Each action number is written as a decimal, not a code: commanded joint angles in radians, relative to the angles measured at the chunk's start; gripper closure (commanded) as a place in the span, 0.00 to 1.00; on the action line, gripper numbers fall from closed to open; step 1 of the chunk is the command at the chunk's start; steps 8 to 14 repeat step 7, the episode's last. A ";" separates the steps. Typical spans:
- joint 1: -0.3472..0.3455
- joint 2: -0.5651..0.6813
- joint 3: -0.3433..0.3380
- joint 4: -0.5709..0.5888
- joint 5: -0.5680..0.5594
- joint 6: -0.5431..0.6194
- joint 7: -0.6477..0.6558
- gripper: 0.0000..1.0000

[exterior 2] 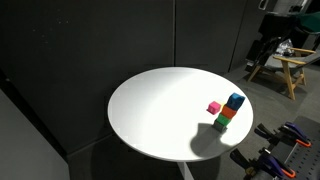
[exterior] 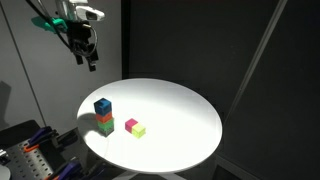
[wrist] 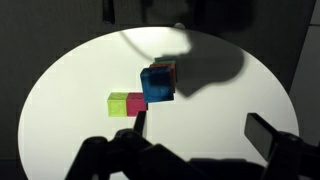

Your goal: Pick up the blue block and then put it back on top of the orange block

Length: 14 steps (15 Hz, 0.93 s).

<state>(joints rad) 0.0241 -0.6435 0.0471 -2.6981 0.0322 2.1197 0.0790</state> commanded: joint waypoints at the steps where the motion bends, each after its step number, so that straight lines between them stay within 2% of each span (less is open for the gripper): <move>1: -0.004 -0.002 -0.001 0.001 -0.001 -0.007 0.001 0.00; 14: -0.010 -0.006 -0.001 0.000 -0.002 -0.012 0.002 0.00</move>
